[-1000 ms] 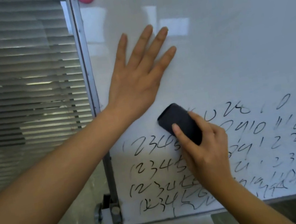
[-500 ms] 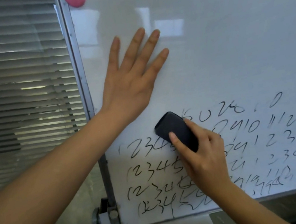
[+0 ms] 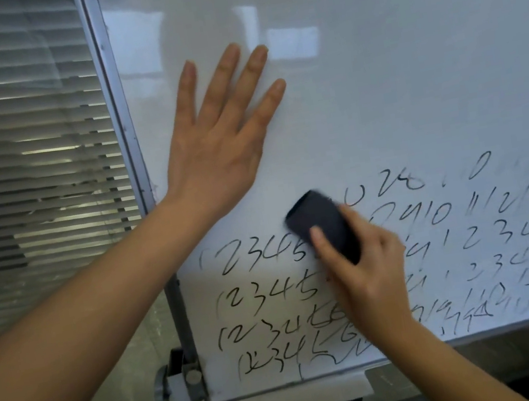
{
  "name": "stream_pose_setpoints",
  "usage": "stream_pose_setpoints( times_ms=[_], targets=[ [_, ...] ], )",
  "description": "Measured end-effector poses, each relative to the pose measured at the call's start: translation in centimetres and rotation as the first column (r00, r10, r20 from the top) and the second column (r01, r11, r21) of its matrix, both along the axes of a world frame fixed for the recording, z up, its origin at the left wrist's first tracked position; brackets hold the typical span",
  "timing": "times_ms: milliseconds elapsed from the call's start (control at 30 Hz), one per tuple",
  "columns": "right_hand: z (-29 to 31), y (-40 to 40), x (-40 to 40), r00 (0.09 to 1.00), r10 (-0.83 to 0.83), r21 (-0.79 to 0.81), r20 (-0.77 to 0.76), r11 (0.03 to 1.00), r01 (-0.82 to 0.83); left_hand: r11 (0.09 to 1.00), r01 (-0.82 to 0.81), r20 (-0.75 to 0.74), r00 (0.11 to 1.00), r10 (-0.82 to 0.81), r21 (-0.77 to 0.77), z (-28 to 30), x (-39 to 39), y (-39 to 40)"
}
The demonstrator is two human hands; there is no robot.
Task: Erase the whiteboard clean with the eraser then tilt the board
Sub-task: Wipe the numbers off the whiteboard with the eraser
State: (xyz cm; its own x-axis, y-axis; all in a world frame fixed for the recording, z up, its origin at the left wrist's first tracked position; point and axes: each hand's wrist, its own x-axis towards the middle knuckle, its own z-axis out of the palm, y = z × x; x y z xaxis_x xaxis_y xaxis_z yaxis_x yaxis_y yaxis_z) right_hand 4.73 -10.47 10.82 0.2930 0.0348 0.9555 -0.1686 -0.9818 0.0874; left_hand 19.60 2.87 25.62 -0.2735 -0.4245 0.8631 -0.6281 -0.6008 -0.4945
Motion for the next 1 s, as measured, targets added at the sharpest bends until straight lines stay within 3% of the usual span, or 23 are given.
stream_pose_setpoints(
  times_ms=[133,267,367,600,867,1000],
  targets=[
    [-0.6,0.2,0.0,0.998,0.017,-0.021,-0.054,1.0,-0.018,1.0,-0.011,-0.01,1.0,0.011,0.012,0.0,0.0,0.0],
    [1.5,-1.7,-0.6,0.994,-0.051,0.176,0.099,0.984,0.033,1.0,-0.011,-0.025,1.0,0.012,0.024,0.0,-0.1,-0.2],
    [2.3,-1.0,0.1,0.976,-0.048,0.341,0.213,0.94,-0.028,1.0,-0.009,-0.034,0.999,0.009,0.021,-0.2,-0.1,-0.3],
    [-1.3,2.5,1.4,0.997,0.075,0.031,-0.003,0.997,-0.075,1.0,0.011,-0.009,1.0,-0.011,0.028,-0.1,0.3,0.1],
    [1.7,-4.7,-2.1,0.979,-0.13,0.354,0.157,0.933,0.067,1.0,0.021,-0.02,1.0,-0.021,0.022,-0.3,0.3,-0.5],
    [0.9,-2.9,-1.2,0.983,-0.08,0.349,0.168,0.937,0.017,0.999,0.026,-0.049,0.998,-0.025,0.027,-0.3,-0.5,-1.8]
  ],
)
